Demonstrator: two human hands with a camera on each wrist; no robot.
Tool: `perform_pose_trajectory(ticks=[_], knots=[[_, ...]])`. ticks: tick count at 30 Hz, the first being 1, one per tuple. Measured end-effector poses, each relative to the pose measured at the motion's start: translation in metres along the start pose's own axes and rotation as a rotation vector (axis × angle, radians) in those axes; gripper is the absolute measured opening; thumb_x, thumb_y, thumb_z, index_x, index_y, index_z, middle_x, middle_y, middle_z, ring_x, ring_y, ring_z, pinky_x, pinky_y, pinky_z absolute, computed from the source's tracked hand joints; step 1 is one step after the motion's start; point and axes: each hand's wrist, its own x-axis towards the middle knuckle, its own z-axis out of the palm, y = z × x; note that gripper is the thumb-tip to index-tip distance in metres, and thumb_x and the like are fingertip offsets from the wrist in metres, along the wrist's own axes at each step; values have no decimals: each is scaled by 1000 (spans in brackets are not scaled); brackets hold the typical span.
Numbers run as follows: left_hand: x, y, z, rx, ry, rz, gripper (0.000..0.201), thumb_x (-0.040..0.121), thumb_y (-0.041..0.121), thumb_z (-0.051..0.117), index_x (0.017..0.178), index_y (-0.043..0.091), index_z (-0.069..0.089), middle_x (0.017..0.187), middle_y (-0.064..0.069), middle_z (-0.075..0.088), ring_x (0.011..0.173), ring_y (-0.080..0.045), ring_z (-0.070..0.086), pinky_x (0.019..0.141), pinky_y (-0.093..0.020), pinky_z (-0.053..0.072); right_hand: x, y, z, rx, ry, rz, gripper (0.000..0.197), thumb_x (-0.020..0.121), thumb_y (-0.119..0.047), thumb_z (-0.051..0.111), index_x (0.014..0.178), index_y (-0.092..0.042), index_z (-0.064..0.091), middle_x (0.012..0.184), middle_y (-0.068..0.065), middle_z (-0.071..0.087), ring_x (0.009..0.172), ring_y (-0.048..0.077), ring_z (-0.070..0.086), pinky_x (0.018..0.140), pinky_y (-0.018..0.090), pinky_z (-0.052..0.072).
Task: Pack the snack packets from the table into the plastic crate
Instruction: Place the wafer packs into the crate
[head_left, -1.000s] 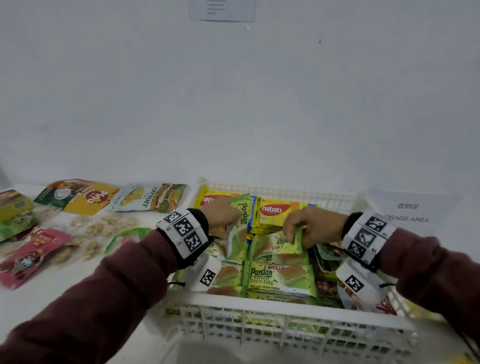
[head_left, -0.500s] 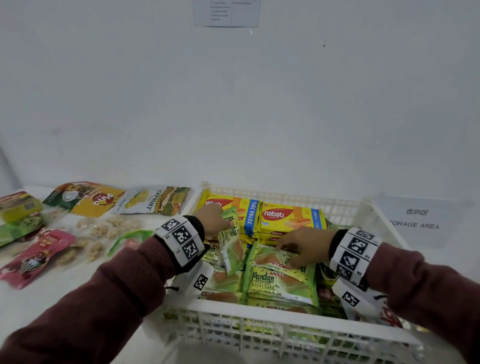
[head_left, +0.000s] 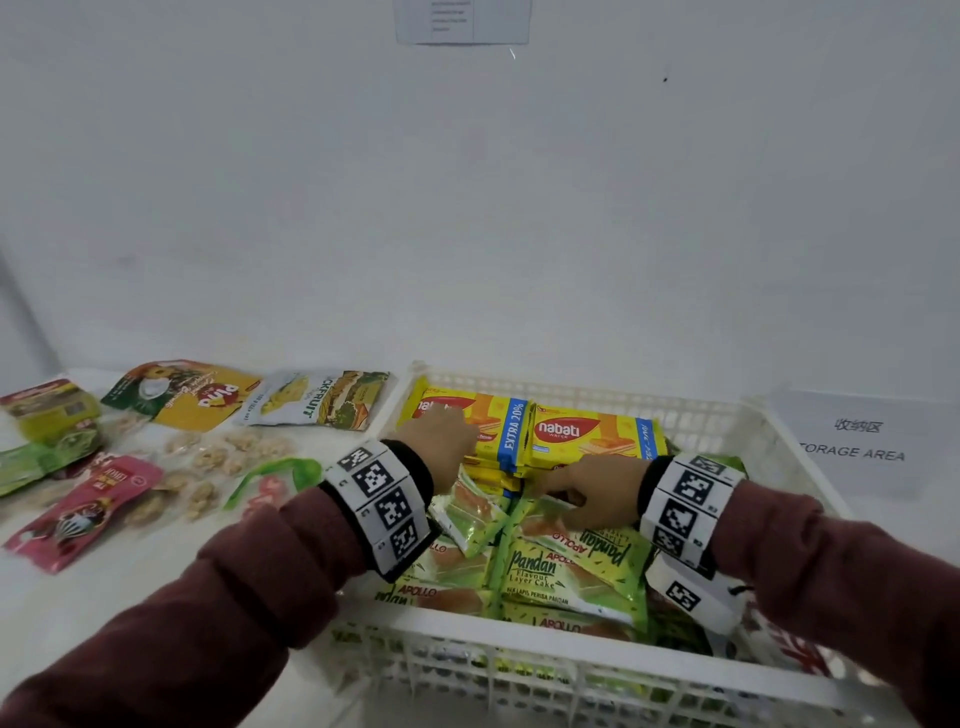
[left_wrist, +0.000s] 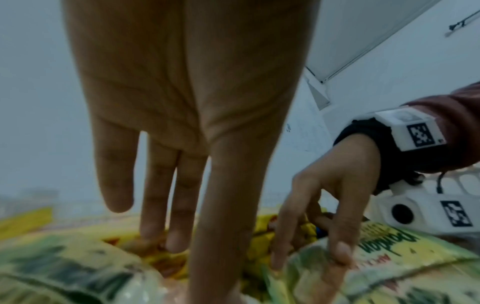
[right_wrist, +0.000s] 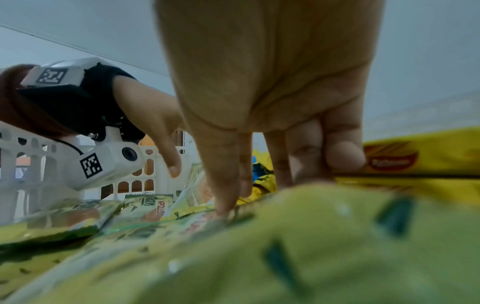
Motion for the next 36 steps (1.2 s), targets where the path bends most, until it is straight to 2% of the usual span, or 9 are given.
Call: perform_pose_trajectory(ticks=[2, 5, 8, 13, 17, 21, 25, 32, 36], knots=[[3, 3, 2, 40, -177, 135, 56, 83, 7, 65, 134, 13, 43, 137, -10, 41, 125, -27, 41, 98, -36, 42, 1, -6, -1, -14, -25, -5, 48, 92, -23, 51, 138, -22, 41, 117, 1, 60, 107, 23, 55, 80, 26, 43], [4, 8, 8, 139, -331, 147, 63, 86, 1, 59, 142, 12, 33, 143, -14, 35, 130, -29, 37, 98, -35, 38, 3, -10, -2, 21, -13, -44, 46, 91, -19, 54, 136, -23, 45, 128, 2, 57, 115, 22, 54, 88, 26, 40], [5, 9, 13, 127, -382, 109, 65, 87, 0, 57, 144, 11, 27, 145, -16, 30, 131, -31, 36, 97, -37, 39, 3, -5, -8, 119, 28, -72, 36, 90, -13, 55, 125, -22, 58, 118, 1, 63, 107, 20, 57, 85, 25, 41], [7, 7, 14, 79, -330, 80, 62, 87, 3, 58, 142, 6, 28, 141, -18, 34, 125, -33, 43, 94, -36, 42, -5, 9, -28, 500, 32, -21, 25, 88, -3, 55, 109, -7, 67, 67, 10, 58, 45, 8, 55, 50, 18, 43], [9, 3, 14, 55, -310, 64, 61, 86, 5, 61, 139, 7, 30, 139, -18, 35, 122, -33, 45, 94, -37, 43, -19, 13, -31, 752, -120, 56, 30, 91, 1, 45, 116, 0, 61, 64, -9, 70, 46, 2, 63, 48, 13, 48], [9, 3, 15, 58, -312, 75, 65, 85, 6, 63, 140, 7, 30, 139, -17, 35, 123, -32, 44, 94, -36, 42, -28, 10, -15, 443, -249, 120, 44, 81, 3, 57, 123, -11, 60, 88, 1, 71, 46, -3, 58, 54, 13, 49], [10, 4, 15, 56, -300, 82, 66, 86, 8, 63, 143, 10, 30, 143, -15, 32, 128, -30, 40, 97, -34, 40, -25, 2, -3, -4, -83, 101, 29, 79, -20, 69, 107, -14, 70, 88, -1, 71, 73, 12, 60, 72, 28, 50], [9, 3, 16, 21, -290, 74, 59, 84, 10, 65, 136, 6, 36, 138, -16, 39, 123, -30, 45, 94, -33, 42, -31, 2, -16, -307, 208, 91, 10, 82, -26, 57, 79, -22, 66, 78, -2, 64, 87, 20, 59, 50, 19, 26], [8, 4, 14, 4, -288, 87, 62, 82, 15, 69, 135, 5, 37, 136, -15, 40, 122, -30, 45, 94, -33, 42, -21, -6, -2, -302, 108, 127, 29, 85, -28, 55, 60, -20, 44, 58, -7, 37, 66, 18, 45, 54, 22, 34]])
